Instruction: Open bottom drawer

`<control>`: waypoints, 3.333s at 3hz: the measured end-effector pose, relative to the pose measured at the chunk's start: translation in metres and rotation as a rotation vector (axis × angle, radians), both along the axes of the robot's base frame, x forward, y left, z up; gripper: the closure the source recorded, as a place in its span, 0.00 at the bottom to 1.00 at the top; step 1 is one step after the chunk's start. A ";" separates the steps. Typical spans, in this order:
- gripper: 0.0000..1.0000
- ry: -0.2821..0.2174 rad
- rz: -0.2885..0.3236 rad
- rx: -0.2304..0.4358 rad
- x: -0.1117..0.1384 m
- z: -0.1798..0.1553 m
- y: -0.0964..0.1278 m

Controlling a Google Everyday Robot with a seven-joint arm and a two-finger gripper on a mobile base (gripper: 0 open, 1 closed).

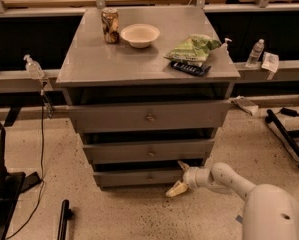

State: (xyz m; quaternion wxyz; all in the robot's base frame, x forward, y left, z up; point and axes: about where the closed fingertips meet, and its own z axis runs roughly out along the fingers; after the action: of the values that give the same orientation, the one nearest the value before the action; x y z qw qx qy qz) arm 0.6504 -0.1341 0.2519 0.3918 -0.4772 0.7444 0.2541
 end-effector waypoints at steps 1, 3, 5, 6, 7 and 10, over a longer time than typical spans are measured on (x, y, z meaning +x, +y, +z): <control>0.00 0.002 0.030 -0.056 0.029 -0.020 0.003; 0.16 0.001 0.033 -0.059 0.052 -0.048 0.007; 0.63 0.025 0.030 0.000 0.051 -0.061 0.006; 0.94 0.025 0.030 0.001 0.051 -0.058 0.006; 1.00 0.025 0.030 0.001 0.051 -0.057 0.006; 1.00 0.025 0.030 0.001 0.051 -0.056 0.006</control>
Offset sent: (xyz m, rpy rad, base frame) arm 0.0663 -0.0005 -0.0472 -0.0984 -0.0213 0.0357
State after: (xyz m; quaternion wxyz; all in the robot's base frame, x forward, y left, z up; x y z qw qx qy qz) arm 0.7009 -0.1279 0.1958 0.3787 -0.4848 0.7420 0.2664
